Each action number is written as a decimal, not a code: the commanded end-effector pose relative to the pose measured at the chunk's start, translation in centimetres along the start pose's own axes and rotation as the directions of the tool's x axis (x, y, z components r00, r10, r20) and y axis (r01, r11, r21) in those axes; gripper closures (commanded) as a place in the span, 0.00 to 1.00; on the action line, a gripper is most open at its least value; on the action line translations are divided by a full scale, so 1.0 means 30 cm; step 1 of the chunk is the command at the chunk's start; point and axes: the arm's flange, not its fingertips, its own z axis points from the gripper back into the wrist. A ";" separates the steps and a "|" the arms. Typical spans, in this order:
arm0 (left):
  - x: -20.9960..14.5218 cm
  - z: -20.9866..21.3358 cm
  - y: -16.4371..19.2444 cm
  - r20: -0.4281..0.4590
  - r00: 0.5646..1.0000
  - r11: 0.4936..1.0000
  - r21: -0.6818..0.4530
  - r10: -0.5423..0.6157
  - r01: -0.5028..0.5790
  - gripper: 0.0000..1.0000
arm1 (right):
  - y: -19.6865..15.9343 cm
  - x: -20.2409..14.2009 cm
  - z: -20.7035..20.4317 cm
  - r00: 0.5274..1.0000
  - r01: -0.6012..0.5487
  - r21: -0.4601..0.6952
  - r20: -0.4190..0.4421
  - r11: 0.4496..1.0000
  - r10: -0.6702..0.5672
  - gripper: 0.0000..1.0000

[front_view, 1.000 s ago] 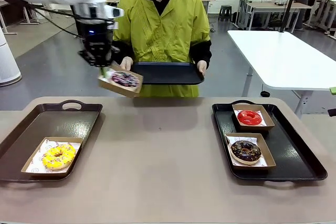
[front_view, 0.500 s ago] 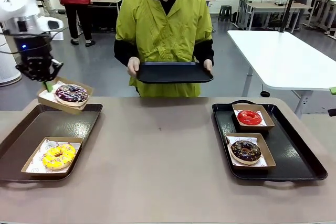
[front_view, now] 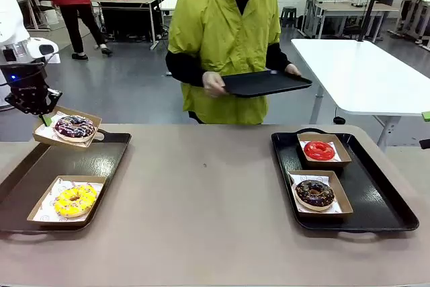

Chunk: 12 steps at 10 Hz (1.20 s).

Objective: Individually package the donuts and arrange them on the tray.
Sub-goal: Place the picked Paper togo box on the Handle tray.

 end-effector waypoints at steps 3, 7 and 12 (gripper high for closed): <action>-0.012 0.026 -0.008 0.007 1.000 1.000 -0.009 0.000 0.000 0.99 | 0.005 -0.013 -0.001 1.000 -0.008 -0.004 -0.010 1.000 0.008 0.00; -0.012 0.026 -0.008 0.007 1.000 1.000 -0.009 0.000 0.000 0.99 | 0.005 -0.013 -0.001 1.000 -0.008 -0.004 -0.010 1.000 0.008 0.00; 0.112 -0.113 0.046 -0.015 1.000 1.000 -0.006 0.006 -0.006 0.99 | 0.005 -0.013 -0.001 1.000 -0.008 -0.004 -0.010 1.000 0.008 0.00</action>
